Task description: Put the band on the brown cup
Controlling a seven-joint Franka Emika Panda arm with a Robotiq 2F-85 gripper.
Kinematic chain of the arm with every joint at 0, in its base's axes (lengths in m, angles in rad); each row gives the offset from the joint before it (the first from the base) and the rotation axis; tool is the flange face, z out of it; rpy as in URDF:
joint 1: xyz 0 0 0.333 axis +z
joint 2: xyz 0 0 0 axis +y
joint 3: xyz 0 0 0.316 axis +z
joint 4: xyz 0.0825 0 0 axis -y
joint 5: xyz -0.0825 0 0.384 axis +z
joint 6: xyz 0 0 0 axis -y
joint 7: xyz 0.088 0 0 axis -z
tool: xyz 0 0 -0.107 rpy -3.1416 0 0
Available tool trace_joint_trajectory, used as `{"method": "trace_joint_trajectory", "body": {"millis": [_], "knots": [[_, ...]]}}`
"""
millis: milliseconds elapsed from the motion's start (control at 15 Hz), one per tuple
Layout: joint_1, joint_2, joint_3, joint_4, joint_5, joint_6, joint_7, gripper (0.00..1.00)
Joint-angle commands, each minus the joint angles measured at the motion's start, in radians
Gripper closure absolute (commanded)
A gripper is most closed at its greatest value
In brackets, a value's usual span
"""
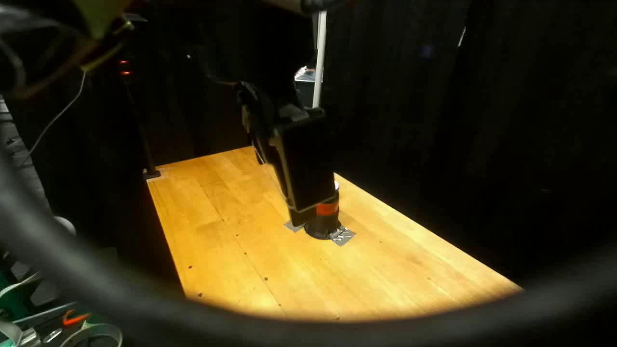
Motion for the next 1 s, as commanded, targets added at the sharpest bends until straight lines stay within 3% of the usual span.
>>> {"method": "trace_joint_trajectory", "body": {"millis": [0,267,400,733,933], "knots": [[-0.021,0.003,0.018,0.006,0.013,-0.003,-0.01,0.0],[-0.021,-0.002,0.018,0.01,0.013,-0.003,-0.01,0.0],[-0.001,0.069,0.021,0.05,0.021,-0.008,-0.02,0.0],[0.111,0.347,0.043,0.23,0.067,-0.015,-0.084,0.0],[0.103,0.522,0.117,0.37,0.088,-0.016,-0.096,0.0]]}}
